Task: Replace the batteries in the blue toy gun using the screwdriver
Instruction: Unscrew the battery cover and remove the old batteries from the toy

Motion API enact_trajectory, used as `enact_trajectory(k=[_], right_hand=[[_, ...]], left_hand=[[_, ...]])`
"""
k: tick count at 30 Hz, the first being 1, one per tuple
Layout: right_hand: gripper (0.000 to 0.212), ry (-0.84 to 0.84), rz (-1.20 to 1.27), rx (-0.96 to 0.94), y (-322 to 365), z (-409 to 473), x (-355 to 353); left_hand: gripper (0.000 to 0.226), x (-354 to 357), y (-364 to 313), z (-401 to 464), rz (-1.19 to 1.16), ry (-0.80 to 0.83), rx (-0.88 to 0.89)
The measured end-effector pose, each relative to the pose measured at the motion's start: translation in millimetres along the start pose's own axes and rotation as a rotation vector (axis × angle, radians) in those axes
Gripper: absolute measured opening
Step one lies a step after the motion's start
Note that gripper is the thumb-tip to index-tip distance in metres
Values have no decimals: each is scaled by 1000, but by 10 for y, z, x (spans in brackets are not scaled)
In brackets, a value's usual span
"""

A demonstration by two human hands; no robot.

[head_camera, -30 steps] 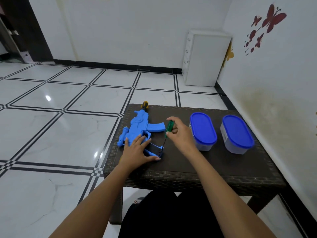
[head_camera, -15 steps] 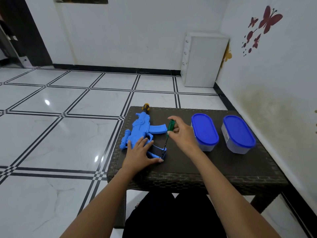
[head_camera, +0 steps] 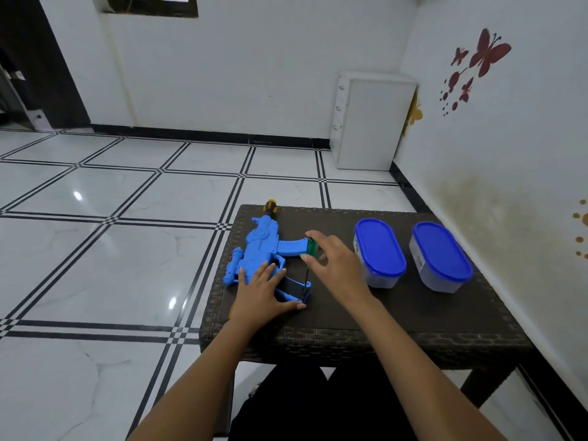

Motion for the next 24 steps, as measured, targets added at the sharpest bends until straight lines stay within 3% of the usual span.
enact_trajectory(k=[3,8,13,19,22,24], right_hand=[[35,-132,-8,7,35,-43,-111],[28,-151,26,14,120,-52,-106],[32,-139,2,81,111,-65,-141],[20,32,133,134,95,28,-117],[26,69,106,95,114,34,-83],[32,17,121,83,145,-21,-56]], left_hand=[[137,-4,-13,-14,-12,7,7],[94,-39,-31,-42,-9,30,-6],[101,-28,-28,-30,3,35,-6],[105,-26,-20,-31,11,34,0],[96,-36,-23,-39,9,28,-4],[108,-38,-28,-44,10,19,1]])
Point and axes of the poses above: each hand's wrist, its own z-axis towards the middle knuckle, its own x-axis out of the palm, y = z × x, the point moved 7 cm from there along z, towards the middle knuckle, and after that the axes turned 4 degrees about -y, right-handed, at the moved point
